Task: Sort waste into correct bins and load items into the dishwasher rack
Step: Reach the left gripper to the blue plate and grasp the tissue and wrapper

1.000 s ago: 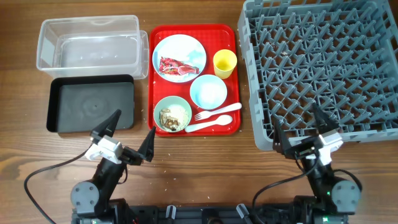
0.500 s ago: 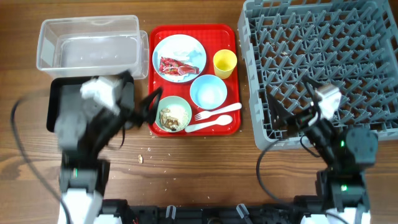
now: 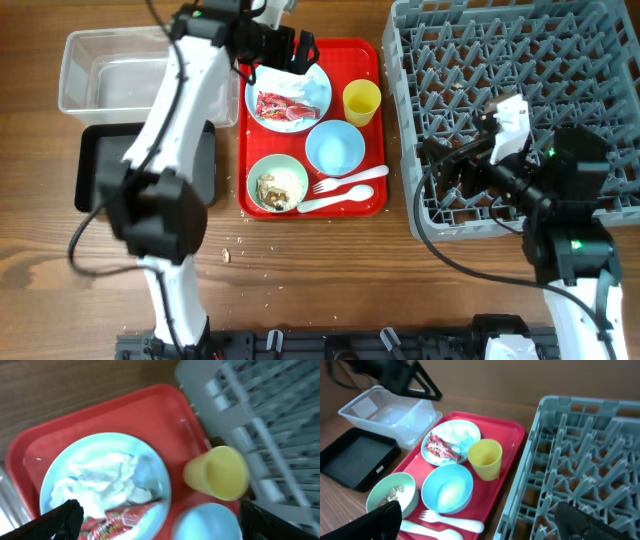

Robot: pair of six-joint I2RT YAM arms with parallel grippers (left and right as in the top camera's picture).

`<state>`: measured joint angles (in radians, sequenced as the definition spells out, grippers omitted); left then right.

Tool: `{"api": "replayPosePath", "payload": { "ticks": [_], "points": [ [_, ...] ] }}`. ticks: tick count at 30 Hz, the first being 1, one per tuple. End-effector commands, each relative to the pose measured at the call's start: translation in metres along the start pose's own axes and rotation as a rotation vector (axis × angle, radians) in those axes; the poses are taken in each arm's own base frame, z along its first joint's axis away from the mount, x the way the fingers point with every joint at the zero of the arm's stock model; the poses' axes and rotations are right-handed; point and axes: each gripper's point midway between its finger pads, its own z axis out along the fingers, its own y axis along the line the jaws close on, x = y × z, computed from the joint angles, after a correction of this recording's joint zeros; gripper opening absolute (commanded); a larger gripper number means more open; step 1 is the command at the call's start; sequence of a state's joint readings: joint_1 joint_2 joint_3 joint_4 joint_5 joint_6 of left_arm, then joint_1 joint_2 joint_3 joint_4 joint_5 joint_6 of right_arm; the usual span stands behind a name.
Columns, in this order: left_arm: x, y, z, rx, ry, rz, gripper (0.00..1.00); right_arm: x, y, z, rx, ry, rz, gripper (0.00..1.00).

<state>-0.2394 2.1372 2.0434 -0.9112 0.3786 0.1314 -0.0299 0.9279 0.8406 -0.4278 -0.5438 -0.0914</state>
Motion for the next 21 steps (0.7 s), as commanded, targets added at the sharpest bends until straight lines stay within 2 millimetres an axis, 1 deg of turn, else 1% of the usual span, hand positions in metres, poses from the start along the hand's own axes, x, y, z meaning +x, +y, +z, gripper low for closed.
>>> {"api": "replayPosePath", "payload": {
  "ticks": [1,2,5,6,8,10,13,16,20,21],
  "points": [
    [0.012,0.019,0.040,-0.014,0.056,0.028,1.00,-0.001,0.000,0.004,-0.020,0.015,0.126,1.00],
    [0.018,0.023,0.050,-0.010,0.072,0.058,1.00,0.001,-0.002,0.007,-0.020,0.025,0.143,1.00],
    [0.036,0.031,0.071,0.005,0.131,0.293,1.00,0.008,-0.006,0.015,-0.021,0.054,0.162,1.00],
    [0.041,0.038,0.077,-0.011,0.152,0.373,1.00,0.010,-0.007,0.017,-0.021,0.065,0.168,1.00],
    [0.046,0.046,0.083,-0.028,0.178,0.471,1.00,0.014,-0.009,0.021,-0.022,0.080,0.177,1.00],
    [0.053,0.049,0.090,-0.019,0.198,0.551,1.00,0.017,-0.011,0.024,-0.022,0.092,0.185,1.00],
    [0.065,0.053,0.103,-0.006,0.230,0.547,1.00,0.020,-0.012,0.027,-0.022,0.105,0.193,1.00],
    [0.084,0.060,0.122,0.013,0.277,0.528,1.00,0.021,-0.013,0.028,-0.023,0.107,0.193,1.00],
    [0.096,0.063,0.133,0.025,0.308,0.516,0.99,0.021,-0.013,0.028,-0.023,0.107,0.194,1.00],
    [0.100,0.064,0.135,0.029,0.317,0.512,0.95,0.021,-0.013,0.028,-0.023,0.108,0.194,1.00]
  ]
}}
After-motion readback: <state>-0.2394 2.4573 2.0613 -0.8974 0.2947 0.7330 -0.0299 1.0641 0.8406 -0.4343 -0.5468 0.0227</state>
